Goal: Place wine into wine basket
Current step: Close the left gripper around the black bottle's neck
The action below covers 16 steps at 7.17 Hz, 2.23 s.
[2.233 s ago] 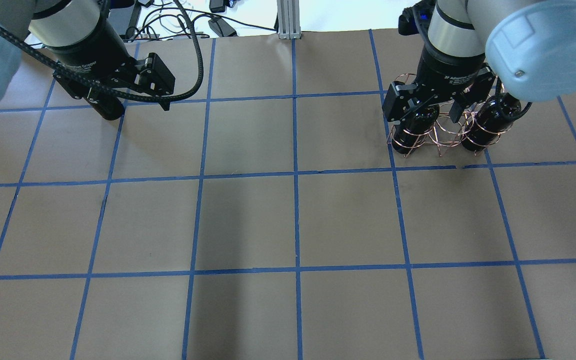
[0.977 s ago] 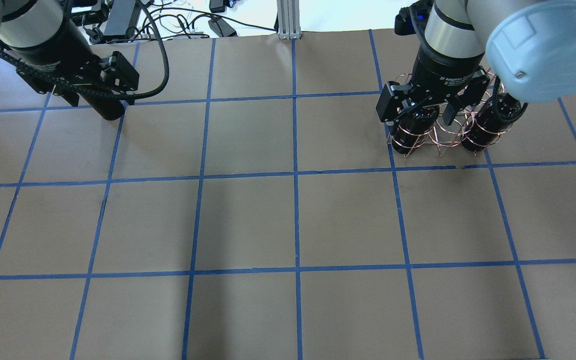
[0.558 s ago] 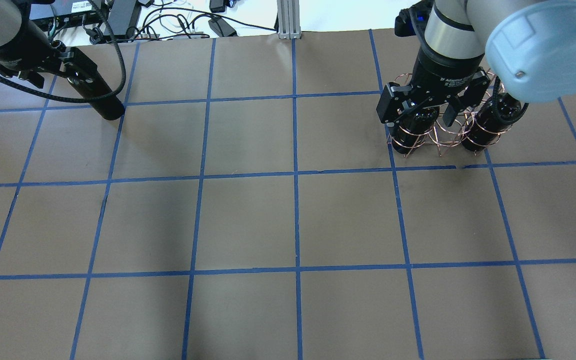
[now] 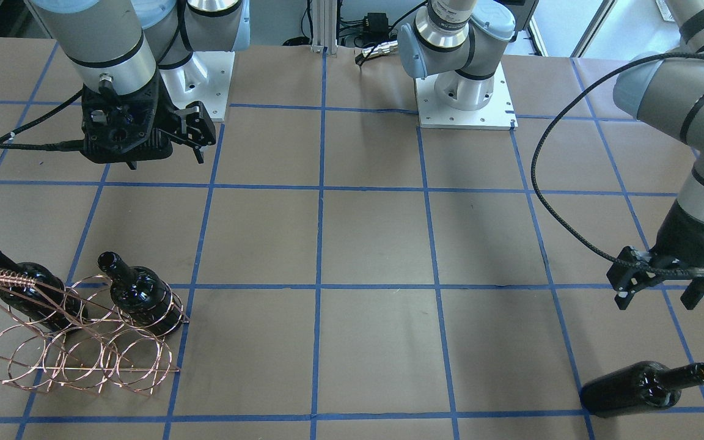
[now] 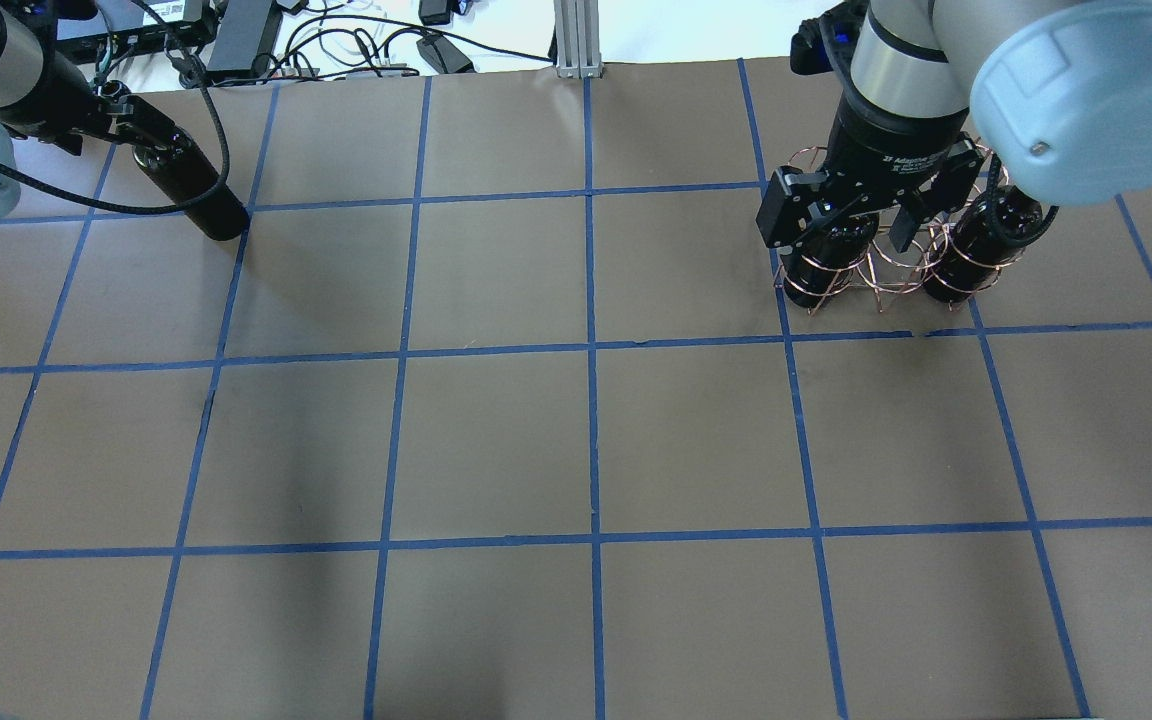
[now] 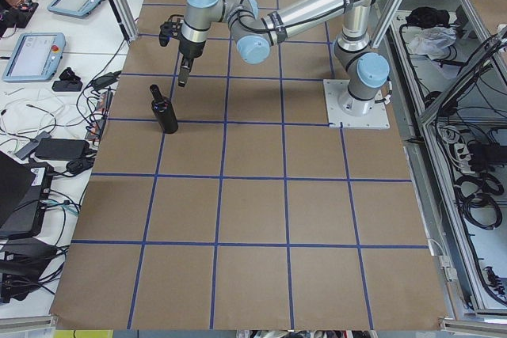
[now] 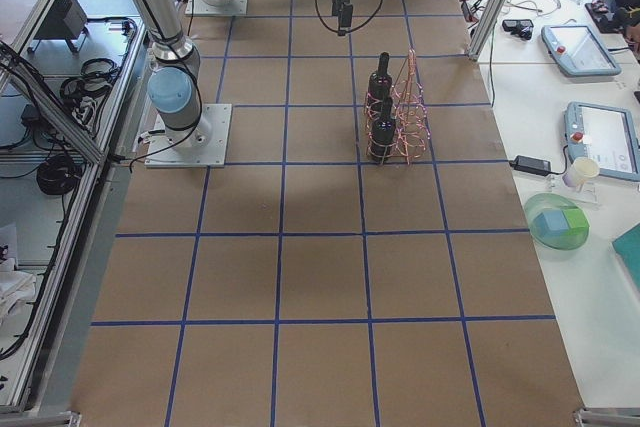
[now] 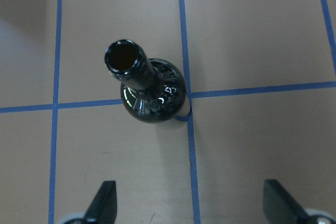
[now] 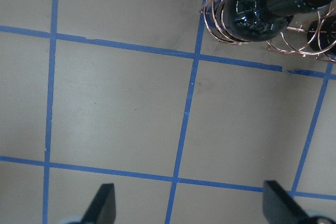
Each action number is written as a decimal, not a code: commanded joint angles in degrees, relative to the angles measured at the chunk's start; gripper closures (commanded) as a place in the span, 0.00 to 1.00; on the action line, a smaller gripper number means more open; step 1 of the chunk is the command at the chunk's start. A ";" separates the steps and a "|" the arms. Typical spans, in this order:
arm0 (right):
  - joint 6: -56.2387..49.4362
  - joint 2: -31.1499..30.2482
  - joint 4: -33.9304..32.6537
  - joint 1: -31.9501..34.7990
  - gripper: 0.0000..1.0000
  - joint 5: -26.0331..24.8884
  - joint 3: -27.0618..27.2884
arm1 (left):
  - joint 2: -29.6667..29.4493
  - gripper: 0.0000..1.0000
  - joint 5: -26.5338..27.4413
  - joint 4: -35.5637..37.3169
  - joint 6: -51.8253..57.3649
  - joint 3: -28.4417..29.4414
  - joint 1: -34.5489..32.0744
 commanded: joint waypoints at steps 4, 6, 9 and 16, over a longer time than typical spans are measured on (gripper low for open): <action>0.45 0.49 -0.09 0.00 0.00 -0.05 0.70 | -6.54 0.08 -4.89 4.44 0.51 5.41 2.72; -0.16 0.75 0.00 0.00 0.00 -0.22 0.97 | -7.43 0.08 -6.34 5.05 1.12 5.96 2.72; -0.16 1.54 -0.96 -0.09 0.00 -0.14 1.76 | -8.05 0.16 -6.69 6.45 2.36 6.32 2.72; -0.16 1.37 -4.22 -0.18 0.00 -1.46 1.76 | -9.54 0.23 -8.80 8.22 5.35 8.34 2.63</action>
